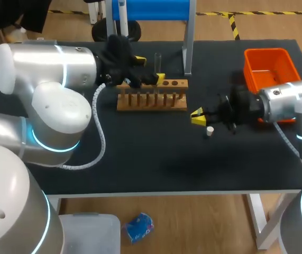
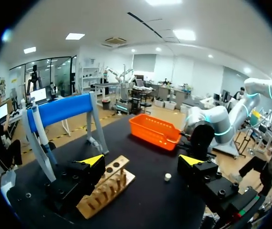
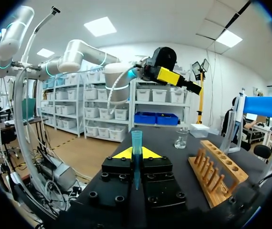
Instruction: Invert the test tube, pick up the pipette, mount the tip to pipette, aspirate from beaker and dispense into the tube, eject the tip, return the pipette, and cap with the stopper.
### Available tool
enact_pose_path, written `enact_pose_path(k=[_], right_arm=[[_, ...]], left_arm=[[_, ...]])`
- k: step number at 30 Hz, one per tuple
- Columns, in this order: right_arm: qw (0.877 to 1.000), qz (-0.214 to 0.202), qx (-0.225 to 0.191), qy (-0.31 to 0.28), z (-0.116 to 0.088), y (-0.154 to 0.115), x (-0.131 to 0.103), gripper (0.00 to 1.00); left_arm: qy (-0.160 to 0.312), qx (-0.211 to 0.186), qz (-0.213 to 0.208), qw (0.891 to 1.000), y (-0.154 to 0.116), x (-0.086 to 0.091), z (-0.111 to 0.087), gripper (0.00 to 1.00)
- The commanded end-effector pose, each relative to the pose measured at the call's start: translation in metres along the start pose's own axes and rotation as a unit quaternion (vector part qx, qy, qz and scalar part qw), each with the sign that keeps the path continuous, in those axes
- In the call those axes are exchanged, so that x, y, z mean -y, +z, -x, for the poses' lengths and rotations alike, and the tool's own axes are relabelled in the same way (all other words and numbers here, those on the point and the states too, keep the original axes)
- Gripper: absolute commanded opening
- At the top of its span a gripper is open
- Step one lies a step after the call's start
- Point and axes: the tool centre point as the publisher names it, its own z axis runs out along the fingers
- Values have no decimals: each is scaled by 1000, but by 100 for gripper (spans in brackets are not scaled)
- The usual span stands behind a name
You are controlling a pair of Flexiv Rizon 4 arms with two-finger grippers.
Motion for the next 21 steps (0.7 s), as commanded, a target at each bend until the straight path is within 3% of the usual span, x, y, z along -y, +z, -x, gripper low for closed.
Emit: enact_pose_path(k=[1, 7, 10, 21], right_arm=[[1000, 2, 7, 3, -13, -19, -5, 0], [1000, 15, 4, 1, -22, -38, -7, 0], [1000, 15, 4, 1, -22, -38, -7, 0], [1000, 15, 4, 1, -22, -38, -7, 0]], left_arm=[[-3, 14, -26, 1000, -1, 0, 19, 100], [3, 59, -46, 997, 0, 15, 48, 100], [-7, 106, -40, 994, 7, 19, 73, 100], [-7, 106, -40, 994, 7, 19, 73, 100]])
